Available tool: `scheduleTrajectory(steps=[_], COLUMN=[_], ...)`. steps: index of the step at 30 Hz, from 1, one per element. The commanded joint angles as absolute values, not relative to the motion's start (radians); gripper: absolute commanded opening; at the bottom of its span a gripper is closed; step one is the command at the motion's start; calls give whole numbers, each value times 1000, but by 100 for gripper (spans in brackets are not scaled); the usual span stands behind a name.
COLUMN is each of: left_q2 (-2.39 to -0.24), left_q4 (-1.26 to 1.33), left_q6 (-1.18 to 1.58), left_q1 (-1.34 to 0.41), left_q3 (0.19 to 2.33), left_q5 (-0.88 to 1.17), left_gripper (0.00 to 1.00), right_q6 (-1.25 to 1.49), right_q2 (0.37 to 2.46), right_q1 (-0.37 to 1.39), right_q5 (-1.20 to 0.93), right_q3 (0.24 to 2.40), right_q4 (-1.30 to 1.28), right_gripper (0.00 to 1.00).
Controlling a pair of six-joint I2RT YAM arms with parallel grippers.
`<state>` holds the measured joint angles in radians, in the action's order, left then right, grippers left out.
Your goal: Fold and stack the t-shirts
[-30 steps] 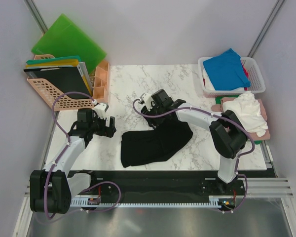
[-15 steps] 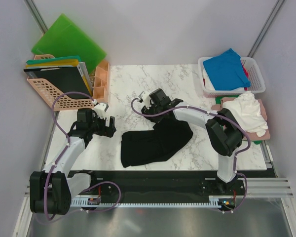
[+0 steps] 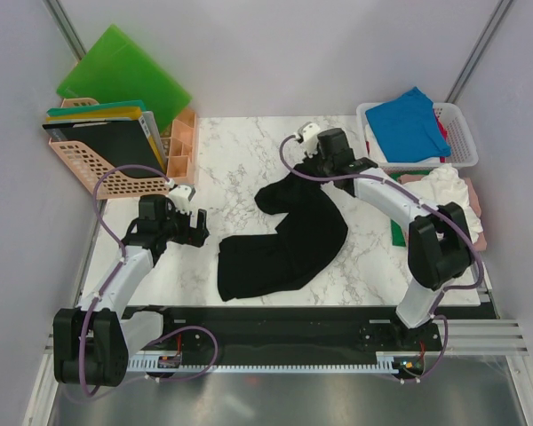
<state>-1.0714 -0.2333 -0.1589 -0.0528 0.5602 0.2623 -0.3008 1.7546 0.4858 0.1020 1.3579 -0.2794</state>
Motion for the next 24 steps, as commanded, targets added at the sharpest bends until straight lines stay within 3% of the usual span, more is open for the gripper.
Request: scheduleTrajectory(steps=[1, 6, 12, 18, 24], left_q2=[-1051, -1061, -1078, -1057, -1069], left_q4=[-219, -221, -224, -224, -222], left_q6=[-195, -195, -198, -196, -195], left_q1=[-54, -55, -54, -54, -55], left_q3=[586, 591, 597, 589, 594], left_q5=[250, 255, 255, 252, 249], left_gripper=[100, 100, 100, 100, 100], right_q6=[-327, -327, -360, -382, -354], right_q2=[1672, 1600, 1540, 1568, 1539], right_q1=[427, 347, 348, 347, 328], right_q5=[199, 354, 750, 880, 862], right_q3=[1318, 1237, 1102, 1055, 1032], right_q4=[-232, -170, 98, 227, 204], right_gripper=[0, 0, 0, 0, 0])
